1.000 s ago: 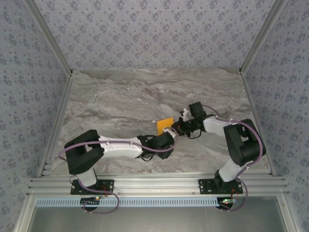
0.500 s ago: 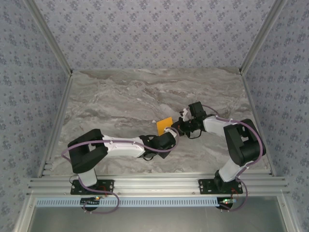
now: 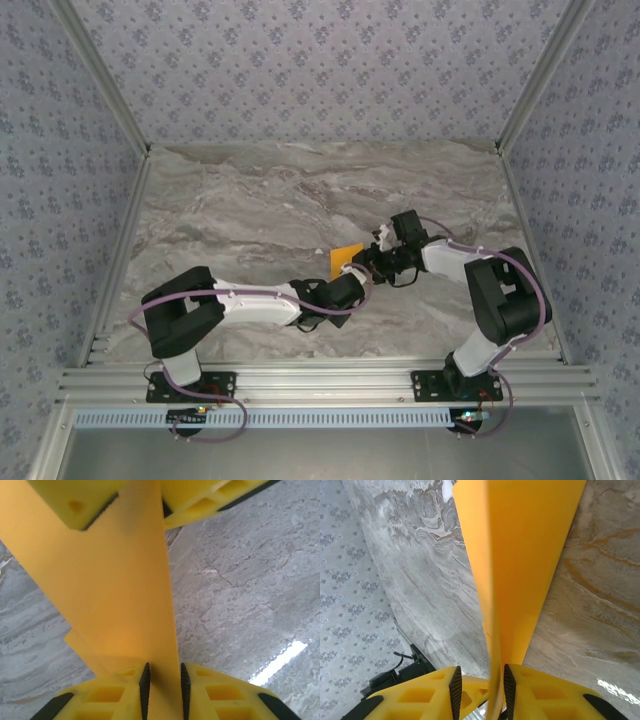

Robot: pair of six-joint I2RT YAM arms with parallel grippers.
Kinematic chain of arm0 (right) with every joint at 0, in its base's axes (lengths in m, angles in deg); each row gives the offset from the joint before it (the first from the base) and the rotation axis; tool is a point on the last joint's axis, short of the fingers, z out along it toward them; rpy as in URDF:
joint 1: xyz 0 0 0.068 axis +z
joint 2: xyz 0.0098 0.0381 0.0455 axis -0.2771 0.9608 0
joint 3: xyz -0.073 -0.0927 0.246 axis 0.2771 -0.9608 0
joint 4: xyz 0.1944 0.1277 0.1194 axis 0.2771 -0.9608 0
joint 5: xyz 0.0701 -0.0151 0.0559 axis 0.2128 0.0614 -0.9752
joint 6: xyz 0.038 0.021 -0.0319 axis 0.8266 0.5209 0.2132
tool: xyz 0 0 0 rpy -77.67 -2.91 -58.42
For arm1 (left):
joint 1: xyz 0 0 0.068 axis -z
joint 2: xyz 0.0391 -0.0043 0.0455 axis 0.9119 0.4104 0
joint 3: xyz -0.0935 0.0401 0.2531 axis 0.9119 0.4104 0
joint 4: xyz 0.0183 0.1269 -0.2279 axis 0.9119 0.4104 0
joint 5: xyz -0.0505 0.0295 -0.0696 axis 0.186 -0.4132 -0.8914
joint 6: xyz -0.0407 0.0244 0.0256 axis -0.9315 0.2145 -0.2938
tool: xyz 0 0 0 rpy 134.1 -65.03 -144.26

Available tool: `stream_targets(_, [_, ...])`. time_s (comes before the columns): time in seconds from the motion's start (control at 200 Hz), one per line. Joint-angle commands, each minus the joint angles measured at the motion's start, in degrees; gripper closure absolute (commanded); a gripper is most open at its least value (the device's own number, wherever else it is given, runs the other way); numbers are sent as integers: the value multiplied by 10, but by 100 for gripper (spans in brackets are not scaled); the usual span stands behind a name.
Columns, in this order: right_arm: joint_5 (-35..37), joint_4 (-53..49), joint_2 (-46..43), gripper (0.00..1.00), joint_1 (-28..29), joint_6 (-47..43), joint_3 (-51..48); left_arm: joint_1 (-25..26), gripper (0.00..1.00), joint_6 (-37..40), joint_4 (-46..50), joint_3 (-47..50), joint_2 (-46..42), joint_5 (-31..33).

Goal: Fold a paper plane with a square sheet of paper (fold left side to right side)
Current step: Fold the wing for the fifth time at the center of the table.

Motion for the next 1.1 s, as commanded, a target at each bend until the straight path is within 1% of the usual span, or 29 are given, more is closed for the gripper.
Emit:
stream_targets(0.0, [30, -27, -42, 60, -12, -18, 10, 2, 80, -2, -2, -14, 3, 7])
stream_targets(0.09, [59, -58, -74, 52, -26, -41, 9, 2, 81, -6, -10, -10, -2, 1])
stream_targets(0.17, [80, -83, -103, 47, -44, -48, 3, -4, 83, -12, -22, -6, -6, -21])
stream_targets(0.19, [85, -87, -110, 45, -48, -68, 0, -5, 83, -13, -27, -4, -7, -28])
stream_targets(0.255, [99, -100, -131, 42, -63, -81, -12, -13, 84, -21, -41, 3, -11, -43])
stream_targets(0.31, [105, -103, -149, 38, -76, -91, -26, -23, 84, -30, -59, 15, -18, -68])
stream_targets(0.435, [122, -107, -182, 32, -89, -112, -55, -53, 85, -61, -121, 46, -30, -149])
stream_targets(0.595, [145, -107, -198, 31, -90, -134, -83, -79, 85, -110, -202, 74, -23, -225])
stream_targets(0.795, [141, -82, -200, 31, -86, -141, -108, -101, 86, -156, -258, 87, -13, -280])
stream_targets(0.929, [133, -69, -191, 30, -81, -151, -116, -104, 86, -167, -263, 81, -2, -294])
stream_targets(1.094, [98, -15, -171, 31, -81, -134, -133, -104, 88, -182, -261, 68, 20, -307])
